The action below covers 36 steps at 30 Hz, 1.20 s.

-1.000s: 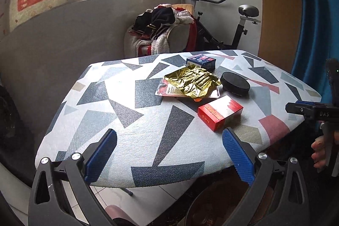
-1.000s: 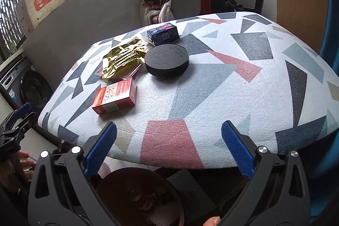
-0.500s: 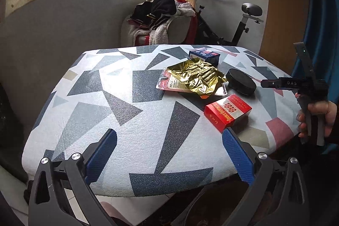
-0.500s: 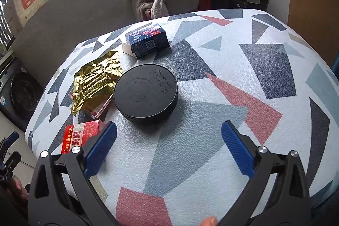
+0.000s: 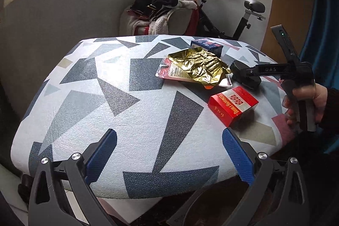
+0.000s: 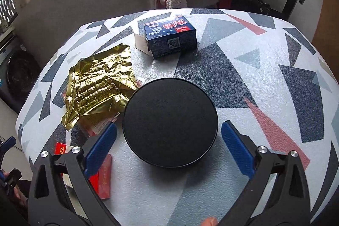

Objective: Collect trash
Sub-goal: 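Grasp the black round lid with the right gripper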

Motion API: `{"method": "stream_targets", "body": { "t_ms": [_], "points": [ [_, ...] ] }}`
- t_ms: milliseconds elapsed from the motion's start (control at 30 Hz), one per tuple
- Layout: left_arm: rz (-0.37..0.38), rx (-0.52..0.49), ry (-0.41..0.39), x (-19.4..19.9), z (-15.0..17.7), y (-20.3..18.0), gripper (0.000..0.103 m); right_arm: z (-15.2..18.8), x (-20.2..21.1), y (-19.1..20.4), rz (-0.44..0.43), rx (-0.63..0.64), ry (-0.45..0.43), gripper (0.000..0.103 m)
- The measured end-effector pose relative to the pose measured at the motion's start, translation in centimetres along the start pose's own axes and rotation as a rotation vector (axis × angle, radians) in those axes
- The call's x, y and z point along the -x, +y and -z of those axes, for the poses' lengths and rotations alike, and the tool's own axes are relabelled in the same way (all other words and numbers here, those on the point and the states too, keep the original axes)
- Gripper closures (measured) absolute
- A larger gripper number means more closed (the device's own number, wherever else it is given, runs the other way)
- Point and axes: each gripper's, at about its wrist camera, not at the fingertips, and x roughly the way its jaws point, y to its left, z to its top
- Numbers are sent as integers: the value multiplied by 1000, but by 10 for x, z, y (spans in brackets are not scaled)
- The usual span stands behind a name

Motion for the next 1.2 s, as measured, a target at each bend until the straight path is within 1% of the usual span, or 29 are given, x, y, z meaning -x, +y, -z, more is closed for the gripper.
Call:
{"method": "stream_targets", "body": {
  "t_ms": [100, 133, 167, 200, 300, 400, 500, 567, 633, 733, 800, 967, 1133, 1200],
  "points": [
    [13, 3, 8, -2, 0, -2, 6, -1, -11, -5, -12, -36, 50, 6],
    [18, 8, 16, -4, 0, -3, 6, -1, -12, -7, -19, -45, 50, 5],
    [26, 13, 22, -5, -1, -3, 6, -1, -11, -8, -21, -43, 37, 7],
    [35, 18, 28, -7, -2, -4, 6, 0, -11, -9, -33, -46, 38, 11],
    [52, 36, 50, -12, -6, -8, 6, 2, -7, -9, -82, -40, 30, 11],
    [70, 49, 57, -16, -17, -14, 6, 5, 4, -5, -92, -18, -9, 11],
    [118, 60, 65, -23, -31, -26, 6, 11, 25, -5, -81, -13, -65, 11],
    [147, 73, 93, -32, -41, -37, 6, 17, 39, -6, -67, -7, -95, 11],
    [162, 83, 137, -47, -48, -49, 6, 24, 52, -10, -43, 4, -119, 11],
    [137, 131, 199, -69, -57, -65, 6, 36, 71, -20, -24, -14, -162, 11],
    [138, 180, 251, -84, -62, -74, 6, 46, 85, -31, -32, -52, -201, 11],
    [101, 301, 331, -112, -67, -84, 6, 66, 100, -52, -13, -130, -220, 11],
    [16, 337, 379, -128, -71, -88, 6, 79, 107, -60, -15, -153, -232, 11],
    [1, 345, 388, -132, -71, -90, 6, 81, 107, -60, -16, -154, -233, 11]
  ]
}}
